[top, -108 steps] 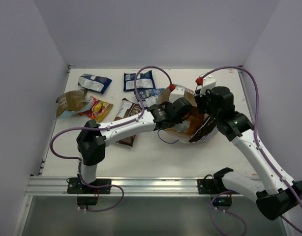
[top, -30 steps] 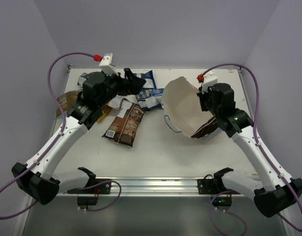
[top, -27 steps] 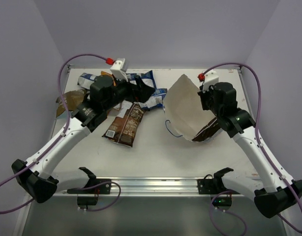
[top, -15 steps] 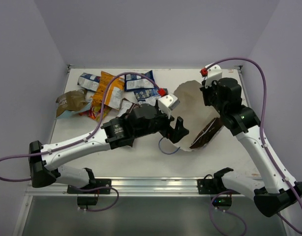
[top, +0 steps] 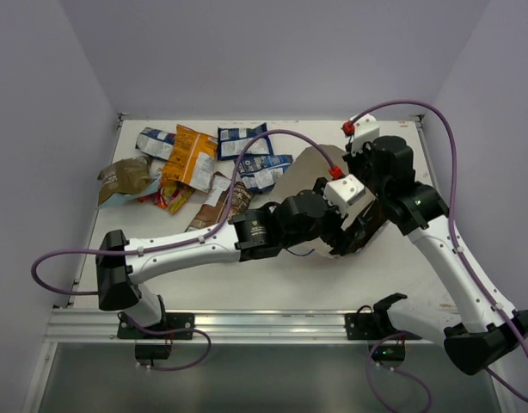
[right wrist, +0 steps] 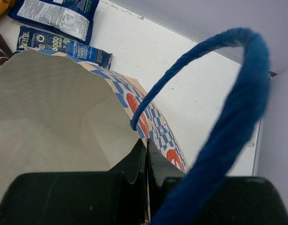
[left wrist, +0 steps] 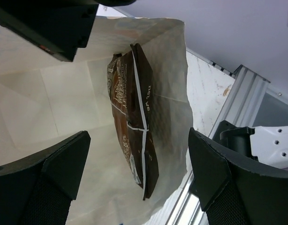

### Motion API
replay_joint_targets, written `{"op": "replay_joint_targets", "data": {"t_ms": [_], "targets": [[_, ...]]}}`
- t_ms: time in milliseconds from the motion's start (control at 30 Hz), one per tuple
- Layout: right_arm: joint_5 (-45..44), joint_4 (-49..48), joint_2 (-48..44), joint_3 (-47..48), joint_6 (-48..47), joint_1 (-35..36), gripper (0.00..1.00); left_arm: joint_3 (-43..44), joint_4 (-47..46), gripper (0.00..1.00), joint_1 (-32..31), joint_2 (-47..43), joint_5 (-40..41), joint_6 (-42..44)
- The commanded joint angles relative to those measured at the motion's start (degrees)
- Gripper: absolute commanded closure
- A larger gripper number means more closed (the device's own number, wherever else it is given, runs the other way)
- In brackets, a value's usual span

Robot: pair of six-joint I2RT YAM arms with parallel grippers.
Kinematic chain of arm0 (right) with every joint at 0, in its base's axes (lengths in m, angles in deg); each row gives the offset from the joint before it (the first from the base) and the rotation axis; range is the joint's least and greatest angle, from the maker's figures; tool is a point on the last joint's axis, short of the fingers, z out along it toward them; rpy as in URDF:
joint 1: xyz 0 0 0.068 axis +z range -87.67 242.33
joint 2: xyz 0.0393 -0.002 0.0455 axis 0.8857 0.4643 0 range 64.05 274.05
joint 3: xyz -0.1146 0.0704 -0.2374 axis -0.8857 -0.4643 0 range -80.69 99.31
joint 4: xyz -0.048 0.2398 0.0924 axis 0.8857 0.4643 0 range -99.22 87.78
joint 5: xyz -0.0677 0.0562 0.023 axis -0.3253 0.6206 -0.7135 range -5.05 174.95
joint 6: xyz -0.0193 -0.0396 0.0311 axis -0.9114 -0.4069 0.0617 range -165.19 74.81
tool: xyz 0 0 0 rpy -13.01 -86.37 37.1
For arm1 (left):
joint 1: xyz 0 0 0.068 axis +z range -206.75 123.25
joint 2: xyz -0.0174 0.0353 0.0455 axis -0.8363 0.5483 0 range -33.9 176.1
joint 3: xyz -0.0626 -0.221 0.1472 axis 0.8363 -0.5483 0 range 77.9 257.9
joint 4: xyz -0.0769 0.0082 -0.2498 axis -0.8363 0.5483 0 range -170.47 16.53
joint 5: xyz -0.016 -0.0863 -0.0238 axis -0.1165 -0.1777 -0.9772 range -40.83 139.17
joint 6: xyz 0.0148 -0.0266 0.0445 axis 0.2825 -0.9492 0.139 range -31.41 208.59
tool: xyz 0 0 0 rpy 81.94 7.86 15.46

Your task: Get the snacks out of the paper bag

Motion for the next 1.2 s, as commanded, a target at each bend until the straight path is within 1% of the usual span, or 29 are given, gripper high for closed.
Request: {"op": "replay_joint_targets", "data": {"t_ms": [0,133,233,333,400,433,500,533,567,733,900,1000,1100,1167], "targets": [[-1.0,-1.6,-0.1,0.2,0.9,0.5,1.00,3.9,-2.4,0.09,-0.5,3.3,2.4,2.2],[-0.9,-2.2,-0.3,-0.6,1.1,0.5,1.00,5.0,-1.9,0.14,-0.6,6.9,5.3,2.4],[-0.8,-2.5,-0.6,-1.3,1.1,0.4,1.00,6.2,-1.4,0.22,-0.6,9.8,5.4,2.2],[-0.7,-3.0,-0.9,-2.1,1.2,0.4,1.00,6.8,-1.5,0.34,-0.5,12.3,5.9,1.4],[-0.8,-3.3,-1.1,-2.7,1.3,0.4,1.00,6.8,-1.8,0.52,-0.6,13.4,6.4,1.1],[-1.0,-3.6,-1.1,-3.0,1.3,0.5,1.00,6.6,-1.9,0.70,-0.5,13.7,6.7,0.8],[-1.5,-3.8,-1.3,-3.7,1.3,0.5,1.00,6.1,-1.9,0.84,-0.6,13.0,7.4,0.2],[-1.9,-3.9,-1.3,-4.0,1.2,0.5,1.00,5.0,-2.0,0.97,-0.5,12.4,8.4,-0.1],[-2.4,-4.0,-1.5,-4.3,1.3,0.5,1.00,4.3,-2.5,1.00,-0.5,10.7,8.9,-0.3],[-4.6,-4.4,-1.0,-4.9,1.4,0.2,1.00,-0.6,-3.5,1.00,-0.6,3.7,10.5,-0.8],[-7.1,-4.3,-0.7,-5.0,2.2,-1.0,1.00,-2.8,-2.5,1.00,-0.5,-5.4,12.4,-0.7],[-8.4,-4.3,-0.1,-5.2,3.0,-1.8,1.00,-1.9,-1.0,1.00,-0.4,-9.6,16.6,0.6],[-9.4,-4.4,0.9,-5.8,3.3,-2.1,1.00,1.8,0.6,1.00,-0.2,-11.9,18.9,3.2],[-9.6,-4.3,1.4,-6.4,3.5,-2.1,1.00,6.1,1.2,1.00,0.1,-12.2,21.3,5.7]]}}
